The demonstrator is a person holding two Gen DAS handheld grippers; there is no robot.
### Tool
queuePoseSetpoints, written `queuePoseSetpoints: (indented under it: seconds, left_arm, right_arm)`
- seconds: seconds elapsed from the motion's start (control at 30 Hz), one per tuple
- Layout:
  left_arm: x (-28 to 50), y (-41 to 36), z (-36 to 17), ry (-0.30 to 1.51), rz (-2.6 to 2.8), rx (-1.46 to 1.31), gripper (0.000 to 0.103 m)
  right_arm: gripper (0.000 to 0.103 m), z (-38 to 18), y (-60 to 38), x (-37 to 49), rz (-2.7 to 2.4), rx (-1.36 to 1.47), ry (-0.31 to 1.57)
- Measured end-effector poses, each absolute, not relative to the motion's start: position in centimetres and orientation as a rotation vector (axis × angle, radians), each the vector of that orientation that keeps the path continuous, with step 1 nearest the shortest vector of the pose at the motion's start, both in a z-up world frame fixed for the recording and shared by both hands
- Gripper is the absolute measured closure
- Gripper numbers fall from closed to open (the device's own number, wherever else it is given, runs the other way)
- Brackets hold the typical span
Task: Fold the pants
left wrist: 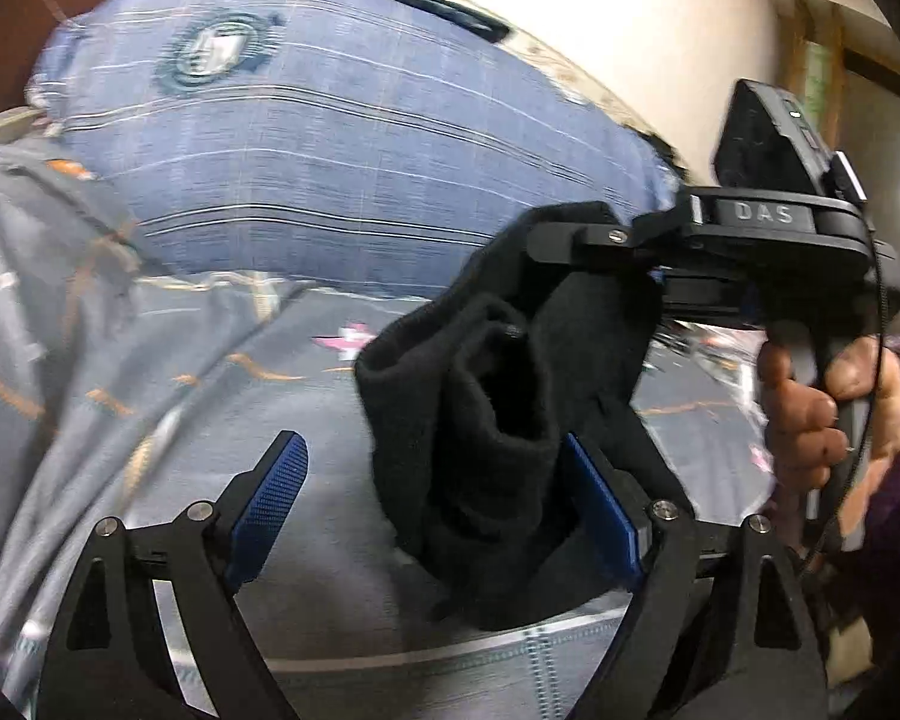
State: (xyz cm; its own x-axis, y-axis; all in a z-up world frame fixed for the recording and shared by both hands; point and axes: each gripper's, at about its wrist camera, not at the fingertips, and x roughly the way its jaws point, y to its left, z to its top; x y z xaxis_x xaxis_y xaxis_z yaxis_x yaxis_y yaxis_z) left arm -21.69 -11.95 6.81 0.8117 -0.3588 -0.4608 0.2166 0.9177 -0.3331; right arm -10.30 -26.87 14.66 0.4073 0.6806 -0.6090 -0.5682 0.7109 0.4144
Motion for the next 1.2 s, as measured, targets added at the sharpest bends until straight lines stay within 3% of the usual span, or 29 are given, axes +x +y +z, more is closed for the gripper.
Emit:
queuePoseSetpoints:
  seconds: [0.03,0.13,0.23,0.47,0.5,0.7,0.9,1.03,1.2]
  left_arm:
    - [-21.5,-12.5,7.0,0.544,-0.323,-0.252,0.020]
    - [-21.3,-14.7,8.2,0.546,-0.389,-0.192,0.057]
    - [-21.6,-17.8,9.8,0.532,-0.431,-0.124,0.068]
    - [-20.5,-26.6,11.3,0.537,-0.572,-0.052,0.069]
    - [-20.1,-28.0,10.8,0.553,-0.589,-0.043,0.069]
    - [-18.0,-34.1,5.4,0.793,-0.692,-0.052,0.064]
    - [-21.6,-30.4,7.5,0.742,-0.745,-0.074,0.062]
    - [-21.8,-25.8,10.0,0.671,-0.621,-0.114,0.047]
    - [-19.5,-23.5,10.4,0.670,-0.407,-0.047,0.046]
  right_arm:
    - [0.079,14.7,-27.3,-10.3,0.787,0.160,0.834]
    - [0.079,14.8,-29.0,-10.1,0.777,0.197,0.816]
    - [0.079,15.1,-31.6,-9.6,0.753,0.230,0.796]
    - [0.079,14.5,-39.3,-6.8,0.723,0.311,0.791]
    - [0.082,14.3,-40.3,-6.5,0.715,0.313,0.791]
    - [0.084,11.8,-48.5,-4.4,0.529,0.332,0.809]
    - [0.080,9.6,-53.9,-6.7,0.437,0.338,0.849]
    - [0.080,10.2,-52.5,-9.3,0.493,0.348,0.802]
    - [0.078,10.9,-47.8,-12.4,0.590,0.309,0.753]
